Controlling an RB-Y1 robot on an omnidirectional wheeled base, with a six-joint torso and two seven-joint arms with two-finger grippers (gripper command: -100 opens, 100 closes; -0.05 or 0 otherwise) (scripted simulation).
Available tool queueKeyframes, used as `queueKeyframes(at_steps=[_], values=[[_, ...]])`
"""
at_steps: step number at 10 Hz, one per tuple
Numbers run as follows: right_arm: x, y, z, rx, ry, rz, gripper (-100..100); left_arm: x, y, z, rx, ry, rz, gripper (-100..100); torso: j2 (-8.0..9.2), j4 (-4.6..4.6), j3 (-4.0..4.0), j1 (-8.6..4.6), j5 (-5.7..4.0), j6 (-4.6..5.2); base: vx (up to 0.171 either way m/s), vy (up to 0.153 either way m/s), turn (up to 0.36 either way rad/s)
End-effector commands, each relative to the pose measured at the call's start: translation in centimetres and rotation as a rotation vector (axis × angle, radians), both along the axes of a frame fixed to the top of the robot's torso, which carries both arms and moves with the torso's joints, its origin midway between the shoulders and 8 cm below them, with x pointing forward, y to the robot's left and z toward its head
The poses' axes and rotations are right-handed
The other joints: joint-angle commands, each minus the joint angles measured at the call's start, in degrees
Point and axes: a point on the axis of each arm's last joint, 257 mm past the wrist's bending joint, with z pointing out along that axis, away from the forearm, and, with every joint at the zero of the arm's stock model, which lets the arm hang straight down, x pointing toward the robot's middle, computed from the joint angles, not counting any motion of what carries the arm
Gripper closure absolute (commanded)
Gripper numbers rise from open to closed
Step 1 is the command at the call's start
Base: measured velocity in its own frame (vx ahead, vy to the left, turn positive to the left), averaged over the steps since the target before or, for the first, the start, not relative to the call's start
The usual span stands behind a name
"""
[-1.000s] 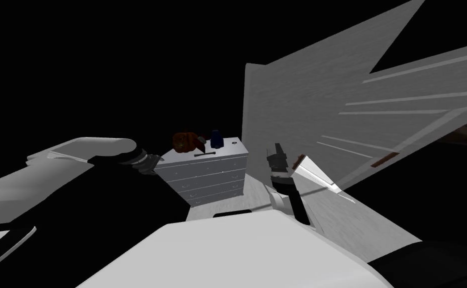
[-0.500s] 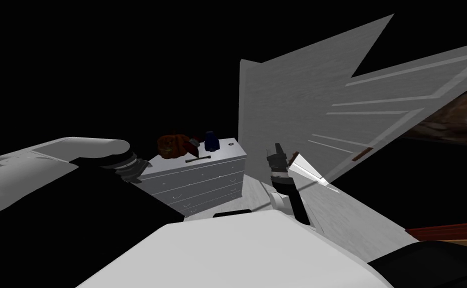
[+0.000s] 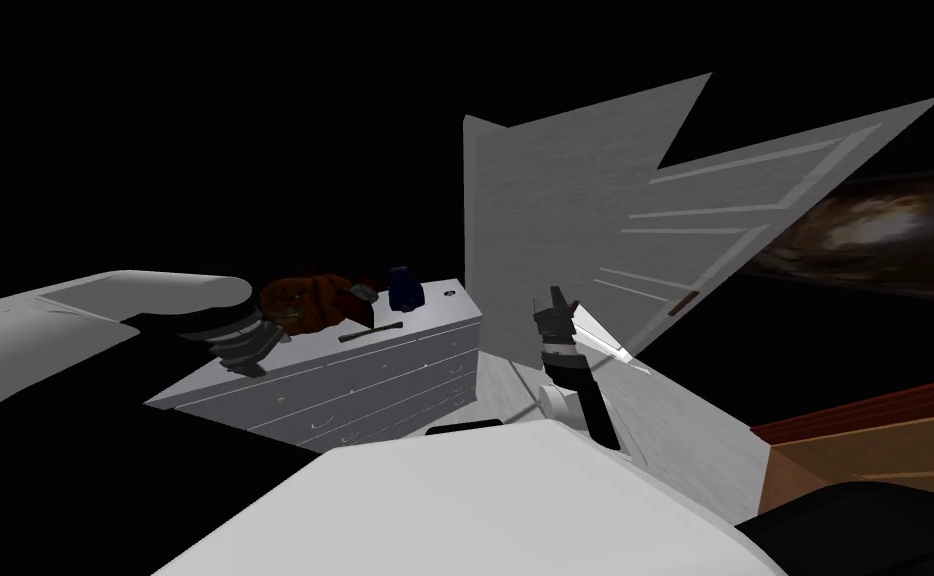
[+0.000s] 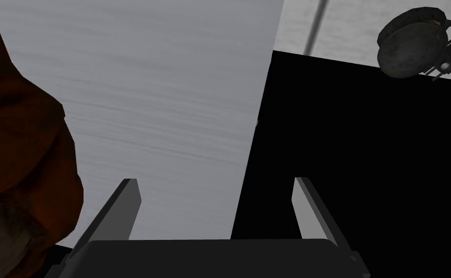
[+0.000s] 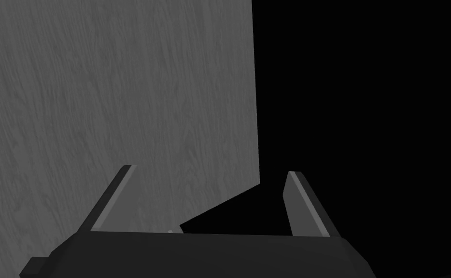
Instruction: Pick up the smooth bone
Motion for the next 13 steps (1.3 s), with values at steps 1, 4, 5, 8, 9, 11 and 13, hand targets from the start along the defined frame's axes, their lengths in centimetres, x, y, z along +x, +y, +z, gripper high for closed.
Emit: queueKeyframes(at_steps=[1, 4, 5, 8, 9, 11, 13], values=[[0.0, 0.0, 0.0, 0.0, 0.0, 0.0, 0, -0.2, -1.2, -0.1, -0.028, 0.018, 0.001, -100, 0.0, 0.0, 0.0, 0.0, 0.0, 0.0, 0.109, -0.194, -0.162], [0.0, 0.0, 0.0, 0.0, 0.0, 0.0, 0, -0.4, -3.9, -0.4, -0.081, 0.047, -0.018, -100, 0.01, 0.0, 0.0, -0.33, -0.09, 0.02, 0.11, -0.2, -0.149], [0.0, 0.0, 0.0, 0.0, 0.0, 0.0, 0, -0.7, -5.0, -0.6, -0.101, 0.067, -0.026, -100, 0.06, 0.01, 0.03, -0.37, -0.1, 0.13, 0.084, -0.163, -0.128], [0.0, 0.0, 0.0, 0.0, 0.0, 0.0, 0, -1.6, -6.3, -0.7, -0.125, 0.109, -0.034, -100, 0.09, 0.01, 0.04, -0.26, -0.06, 0.29, 0.059, -0.087, -0.074], [0.0, 0.0, 0.0, 0.0, 0.0, 0.0, 0, -2.0, -6.6, -0.7, -0.131, 0.127, -0.035, -100, 0.07, -0.02, 0.01, -0.21, -0.03, 0.35, 0.035, -0.049, -0.06], [0.0, 0.0, 0.0, 0.0, 0.0, 0.0, 0, -2.7, -7.0, -0.7, -0.139, 0.16, -0.035, -100, -0.02, -0.08, -0.07, -0.35, 0.0, 0.52, 0.031, -0.046, -0.033], [0.0, 0.0, 0.0, 0.0, 0.0, 0.0, 0, -2.6, -6.9, -0.8, -0.135, 0.153, -0.033, 0, -0.07, -0.1, -0.11, -0.37, 0.0, 0.59, 0.006, -0.006, 0.002]])
